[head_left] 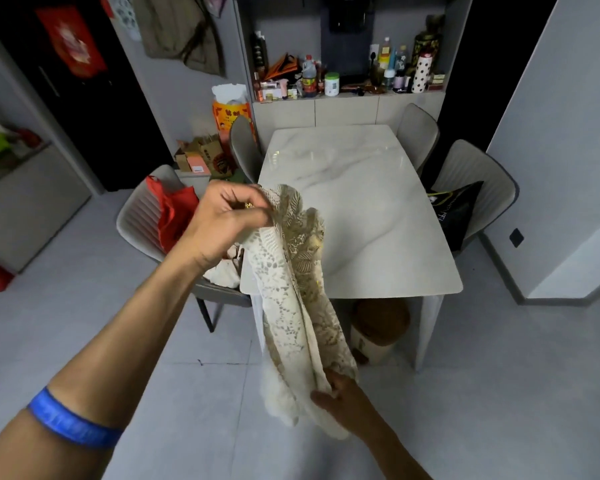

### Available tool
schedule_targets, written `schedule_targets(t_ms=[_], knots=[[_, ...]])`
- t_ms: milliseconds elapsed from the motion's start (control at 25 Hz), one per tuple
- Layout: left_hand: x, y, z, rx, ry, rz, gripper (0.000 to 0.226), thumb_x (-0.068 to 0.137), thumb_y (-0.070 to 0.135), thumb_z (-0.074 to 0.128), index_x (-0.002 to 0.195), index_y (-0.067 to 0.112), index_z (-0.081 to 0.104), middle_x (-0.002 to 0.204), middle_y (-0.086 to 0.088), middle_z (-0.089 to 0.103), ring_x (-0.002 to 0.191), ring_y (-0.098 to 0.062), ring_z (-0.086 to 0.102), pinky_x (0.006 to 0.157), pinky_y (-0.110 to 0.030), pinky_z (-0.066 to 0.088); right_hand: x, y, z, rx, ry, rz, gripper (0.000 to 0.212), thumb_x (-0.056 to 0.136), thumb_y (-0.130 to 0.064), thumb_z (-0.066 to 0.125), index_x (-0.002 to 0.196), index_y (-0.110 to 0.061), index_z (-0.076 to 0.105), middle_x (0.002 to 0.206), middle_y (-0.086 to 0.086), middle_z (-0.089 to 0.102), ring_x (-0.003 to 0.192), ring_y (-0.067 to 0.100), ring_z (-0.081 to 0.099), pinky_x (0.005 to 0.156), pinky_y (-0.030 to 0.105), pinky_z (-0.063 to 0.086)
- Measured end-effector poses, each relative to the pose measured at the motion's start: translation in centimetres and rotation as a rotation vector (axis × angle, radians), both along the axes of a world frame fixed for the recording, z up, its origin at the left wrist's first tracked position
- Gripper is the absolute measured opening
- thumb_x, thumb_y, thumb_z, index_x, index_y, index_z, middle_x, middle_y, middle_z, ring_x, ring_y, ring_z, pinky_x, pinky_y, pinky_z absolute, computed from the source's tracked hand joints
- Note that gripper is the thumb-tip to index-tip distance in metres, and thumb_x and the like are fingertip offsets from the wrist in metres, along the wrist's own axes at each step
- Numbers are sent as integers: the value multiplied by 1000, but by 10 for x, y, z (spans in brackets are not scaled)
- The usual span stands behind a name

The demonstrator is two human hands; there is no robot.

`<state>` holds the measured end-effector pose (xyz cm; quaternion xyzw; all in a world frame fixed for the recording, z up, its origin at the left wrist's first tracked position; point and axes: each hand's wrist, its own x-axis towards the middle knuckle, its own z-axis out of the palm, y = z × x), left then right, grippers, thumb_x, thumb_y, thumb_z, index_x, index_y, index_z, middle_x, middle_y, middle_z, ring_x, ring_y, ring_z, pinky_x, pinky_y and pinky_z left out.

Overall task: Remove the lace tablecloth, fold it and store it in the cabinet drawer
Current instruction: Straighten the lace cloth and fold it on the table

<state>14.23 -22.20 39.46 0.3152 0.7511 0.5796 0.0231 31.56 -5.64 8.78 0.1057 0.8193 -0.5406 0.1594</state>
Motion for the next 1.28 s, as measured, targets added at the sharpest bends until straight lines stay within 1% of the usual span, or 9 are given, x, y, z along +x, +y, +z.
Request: schedule_targets(t_ms=[200, 360, 520, 760, 880, 1040, 1120, 1200, 1280], knots=[[-38, -47, 25, 182, -27, 115, 29, 58, -6, 54, 55, 17, 72, 53, 11, 67, 51, -3, 56, 53, -17, 43, -13, 17, -4, 568, 22, -26, 59, 90, -38, 58, 145, -28, 41, 150, -5, 45, 138, 15, 40, 111, 25, 29], [-73, -109, 6, -324, 87, 131, 28, 67, 2, 66, 60, 28, 75, 66, 11, 73, 63, -4, 63, 64, -12, 50, -16, 82, 20, 947, -105, -47, 56, 90, -38, 49, 144, -29, 38, 144, -4, 52, 131, 13, 49, 106, 30, 35], [-85, -142, -46, -693, 110, 75, 37, 76, -8, 75, 66, 28, 72, 74, -6, 74, 70, -27, 69, 74, -40, 58, -22, 154, 49, 929, -183, -260, 45, 86, -27, 51, 130, -21, 46, 125, 2, 63, 114, 22, 60, 98, 38, 38], [-78, -149, -87, -661, 9, 154, 38, 77, -2, 77, 67, 34, 73, 70, 0, 75, 67, -18, 67, 61, -28, 56, 13, 218, 67, 1145, -548, 21, 38, 90, -39, 46, 123, -24, 55, 123, -5, 62, 115, 15, 56, 111, 52, 26], [-63, -109, -70, -625, 114, -2, 28, 76, -2, 77, 71, 26, 76, 75, 5, 76, 70, -8, 71, 63, -22, 58, 14, 152, 72, 920, -265, 52, 58, 85, -53, 56, 137, -30, 45, 134, -6, 58, 120, 14, 55, 106, 38, 36], [-34, -37, -59, -717, 267, -238, 6, 73, 7, 74, 69, 12, 73, 71, 3, 71, 64, -10, 67, 56, -24, 53, -38, -10, 116, 155, 289, 1, 86, 73, -53, 76, 145, -35, 34, 140, -23, 48, 123, -9, 44, 101, 13, 37], [-21, -19, -54, -732, 273, -284, 3, 66, 16, 71, 67, 16, 74, 70, 10, 70, 64, -2, 66, 56, -21, 52, -58, -60, 141, 76, 408, -127, 65, 77, -53, 70, 134, -34, 45, 123, -29, 57, 107, -11, 52, 90, 11, 43], [-15, -20, -45, -696, 256, -278, 6, 65, 21, 70, 69, 18, 73, 72, 9, 70, 65, -5, 66, 60, -26, 53, -69, -68, 153, 145, 629, -304, 12, 89, -37, 63, 92, -26, 59, 73, -11, 65, 66, 10, 57, 62, 28, 49], [-14, -34, -40, -637, 260, -289, 6, 71, 17, 76, 76, 19, 75, 79, 7, 71, 72, -9, 67, 65, -30, 54, -76, -57, 154, 63, 698, -348, 30, 93, -25, 60, 67, -32, 47, 50, -9, 42, 48, 7, 35, 47, 28, 34]])
